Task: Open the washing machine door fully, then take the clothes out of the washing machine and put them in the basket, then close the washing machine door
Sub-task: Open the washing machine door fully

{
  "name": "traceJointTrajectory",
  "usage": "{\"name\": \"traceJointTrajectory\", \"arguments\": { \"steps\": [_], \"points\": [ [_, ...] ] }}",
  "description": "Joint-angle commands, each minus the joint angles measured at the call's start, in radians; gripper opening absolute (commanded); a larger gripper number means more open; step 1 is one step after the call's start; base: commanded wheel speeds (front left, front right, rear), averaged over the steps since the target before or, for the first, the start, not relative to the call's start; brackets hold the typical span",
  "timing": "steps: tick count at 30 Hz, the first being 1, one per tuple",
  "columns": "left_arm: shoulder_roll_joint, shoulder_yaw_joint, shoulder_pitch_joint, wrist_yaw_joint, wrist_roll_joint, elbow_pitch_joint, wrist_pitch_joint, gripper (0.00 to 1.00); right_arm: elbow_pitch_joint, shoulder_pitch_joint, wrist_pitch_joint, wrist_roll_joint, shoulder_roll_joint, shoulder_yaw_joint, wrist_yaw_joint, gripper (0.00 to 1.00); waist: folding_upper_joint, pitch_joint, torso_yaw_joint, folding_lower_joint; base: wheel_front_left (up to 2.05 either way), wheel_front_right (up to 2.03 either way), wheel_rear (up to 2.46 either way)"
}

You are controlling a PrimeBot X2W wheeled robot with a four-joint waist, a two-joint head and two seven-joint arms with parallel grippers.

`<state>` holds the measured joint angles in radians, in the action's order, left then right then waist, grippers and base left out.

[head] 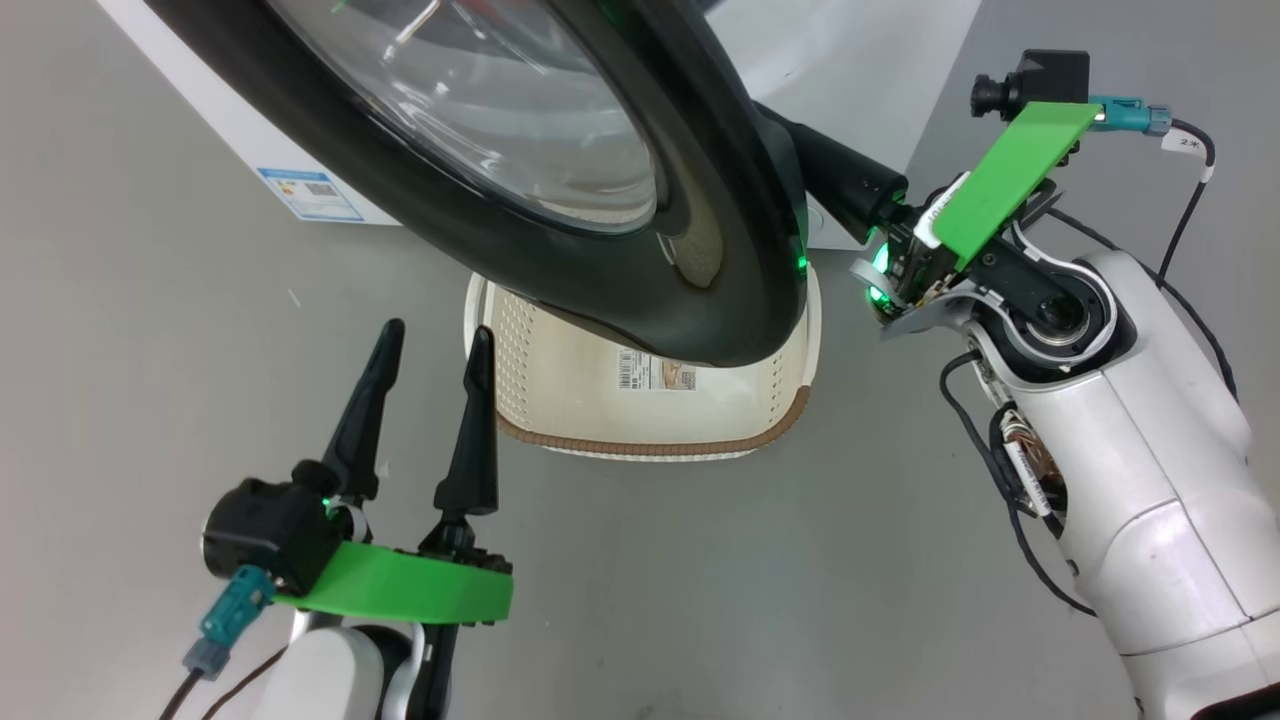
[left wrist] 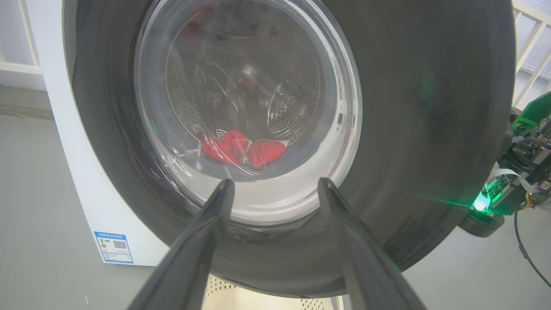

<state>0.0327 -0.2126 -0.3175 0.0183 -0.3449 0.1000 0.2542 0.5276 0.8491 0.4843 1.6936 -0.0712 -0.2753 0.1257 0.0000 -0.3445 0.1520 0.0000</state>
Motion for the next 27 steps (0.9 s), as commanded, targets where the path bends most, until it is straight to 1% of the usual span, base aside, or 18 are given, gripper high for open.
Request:
{"name": "traceJointTrajectory", "arguments": {
  "steps": [1, 10, 18, 27],
  "points": [
    [0.018, 0.031, -0.012, 0.006, -0.008, -0.024, 0.008, 1.0, -0.043, 0.006, 0.005, 0.006, 0.01, -0.024, 0.005, 0.0, 0.0, 0.004, 0.007, 0.0, 0.0, 0.0, 0.0],
    [0.018, 0.029, -0.003, 0.012, -0.017, -0.025, 0.008, 1.0, -0.077, -0.047, -0.005, 0.027, -0.021, -0.055, 0.005, 0.0, 0.0, 0.034, 0.043, 0.0, 0.0, 0.0, 0.0],
    [0.018, 0.04, 0.022, 0.015, -0.025, -0.025, 0.008, 1.0, -0.104, -0.124, -0.029, 0.081, -0.052, -0.096, 0.005, 0.0, 0.0, 0.081, 0.103, 0.0, 0.0, 0.0, 0.0],
    [0.018, 0.04, 0.043, 0.02, -0.035, -0.024, 0.008, 1.0, -0.145, -0.17, -0.059, 0.137, -0.091, -0.172, 0.005, 0.0, 0.0, 0.121, 0.162, 0.0, 0.0, 0.0, 0.0]
  ]
}}
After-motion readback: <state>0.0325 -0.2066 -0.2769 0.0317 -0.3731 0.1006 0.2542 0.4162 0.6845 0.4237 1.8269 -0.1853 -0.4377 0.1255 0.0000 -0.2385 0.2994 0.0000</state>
